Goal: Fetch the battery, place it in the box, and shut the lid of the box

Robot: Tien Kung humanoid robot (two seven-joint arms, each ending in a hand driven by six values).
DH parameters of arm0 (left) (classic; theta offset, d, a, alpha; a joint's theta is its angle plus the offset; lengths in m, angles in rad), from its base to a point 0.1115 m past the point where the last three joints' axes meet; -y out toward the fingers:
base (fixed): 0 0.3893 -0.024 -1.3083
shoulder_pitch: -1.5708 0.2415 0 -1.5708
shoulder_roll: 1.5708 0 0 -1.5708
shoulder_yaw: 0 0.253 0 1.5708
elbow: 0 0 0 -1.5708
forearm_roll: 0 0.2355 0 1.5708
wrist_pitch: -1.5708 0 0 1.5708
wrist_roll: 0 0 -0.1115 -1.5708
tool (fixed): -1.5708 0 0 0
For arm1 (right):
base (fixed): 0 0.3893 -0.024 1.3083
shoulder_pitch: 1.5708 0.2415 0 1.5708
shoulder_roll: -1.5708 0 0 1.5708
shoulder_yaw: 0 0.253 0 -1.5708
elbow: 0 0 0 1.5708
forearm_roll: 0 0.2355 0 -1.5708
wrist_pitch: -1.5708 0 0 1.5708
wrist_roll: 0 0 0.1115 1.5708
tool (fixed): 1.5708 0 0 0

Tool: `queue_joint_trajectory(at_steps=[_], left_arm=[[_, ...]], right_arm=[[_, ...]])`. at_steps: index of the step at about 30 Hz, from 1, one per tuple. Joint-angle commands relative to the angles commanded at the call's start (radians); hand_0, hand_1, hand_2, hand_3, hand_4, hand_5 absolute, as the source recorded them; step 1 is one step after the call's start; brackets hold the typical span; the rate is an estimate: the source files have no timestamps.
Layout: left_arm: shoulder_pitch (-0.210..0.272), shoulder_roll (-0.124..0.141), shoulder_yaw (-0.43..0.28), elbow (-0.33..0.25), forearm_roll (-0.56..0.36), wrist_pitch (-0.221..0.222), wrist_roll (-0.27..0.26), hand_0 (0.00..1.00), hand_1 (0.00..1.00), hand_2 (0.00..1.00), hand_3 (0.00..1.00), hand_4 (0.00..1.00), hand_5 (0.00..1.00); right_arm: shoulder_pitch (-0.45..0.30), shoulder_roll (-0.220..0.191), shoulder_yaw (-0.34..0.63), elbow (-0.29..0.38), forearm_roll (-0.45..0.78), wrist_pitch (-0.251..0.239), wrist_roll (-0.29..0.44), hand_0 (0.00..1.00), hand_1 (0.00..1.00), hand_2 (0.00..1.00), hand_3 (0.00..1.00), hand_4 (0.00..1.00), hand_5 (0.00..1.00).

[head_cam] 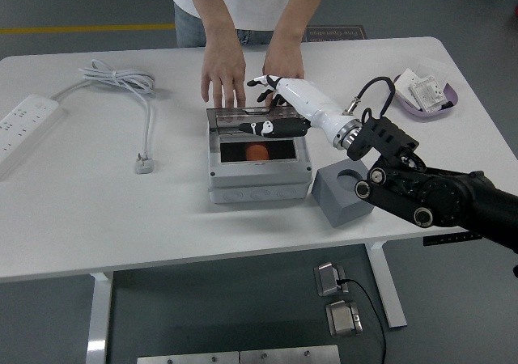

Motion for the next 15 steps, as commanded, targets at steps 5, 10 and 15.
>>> queue_joint_trajectory(at_steps=[5,10,15], left_arm=[[0.002,-0.001,0.001,0.000,-0.002,0.000,0.000,0.614,0.625,0.594,0.603,0.620,0.221],[0.003,-0.001,-0.001,0.000,-0.002,0.001,0.000,0.614,0.625,0.594,0.603,0.620,0.222],[0.004,-0.002,-0.002,0.000,-0.002,0.001,0.001,0.612,0.625,0.594,0.603,0.620,0.223]], right_arm=[[-0.025,-0.015,-0.019,0.039,-0.005,-0.005,-0.004,0.556,0.544,0.673,0.839,0.991,0.782],[-0.042,-0.019,-0.040,0.050,-0.005,-0.006,-0.007,0.554,0.546,0.671,0.839,0.989,0.787],[-0.053,-0.020,-0.041,0.055,-0.010,-0.006,-0.011,0.555,0.546,0.671,0.838,0.988,0.788]])
